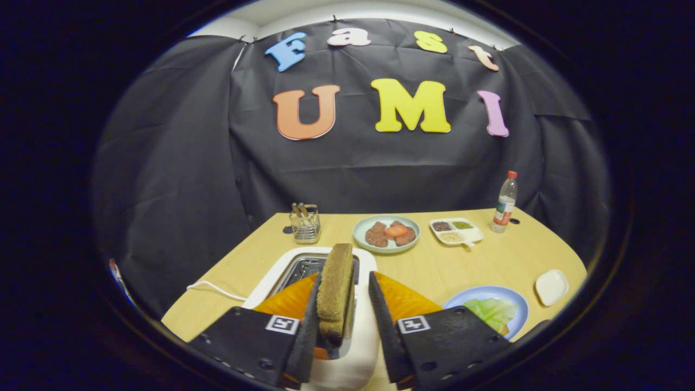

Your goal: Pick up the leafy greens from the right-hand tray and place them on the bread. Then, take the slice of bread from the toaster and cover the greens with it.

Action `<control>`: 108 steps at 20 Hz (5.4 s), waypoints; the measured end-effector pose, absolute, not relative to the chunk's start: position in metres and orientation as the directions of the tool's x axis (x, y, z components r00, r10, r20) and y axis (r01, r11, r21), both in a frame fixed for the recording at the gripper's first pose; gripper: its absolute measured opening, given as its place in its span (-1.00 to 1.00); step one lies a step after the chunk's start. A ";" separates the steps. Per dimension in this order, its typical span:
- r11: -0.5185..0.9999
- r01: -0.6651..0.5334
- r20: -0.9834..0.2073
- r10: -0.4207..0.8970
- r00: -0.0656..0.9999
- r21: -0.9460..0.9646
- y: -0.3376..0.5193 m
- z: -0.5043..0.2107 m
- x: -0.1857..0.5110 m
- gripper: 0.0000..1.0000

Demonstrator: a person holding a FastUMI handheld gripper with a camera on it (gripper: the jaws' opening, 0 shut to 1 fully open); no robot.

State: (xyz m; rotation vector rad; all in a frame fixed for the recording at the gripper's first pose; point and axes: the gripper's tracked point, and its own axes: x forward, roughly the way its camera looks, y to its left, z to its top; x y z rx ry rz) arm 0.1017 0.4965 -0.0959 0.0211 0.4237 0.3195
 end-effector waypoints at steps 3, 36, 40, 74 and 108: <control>0.939 -0.328 -0.421 0.339 0.841 0.102 0.506 -0.096 0.100 -0.62; 0.953 -0.146 -0.342 0.234 0.910 0.264 0.322 -0.122 0.099 -0.78; 0.938 -0.141 -0.359 0.256 0.898 0.317 0.322 -0.135 0.099 -0.78; 0.982 -0.116 -0.204 0.145 0.968 0.147 0.169 -0.082 0.079 0.90; 0.983 -0.181 -0.007 0.180 0.984 -0.034 0.130 0.008 -0.031 0.90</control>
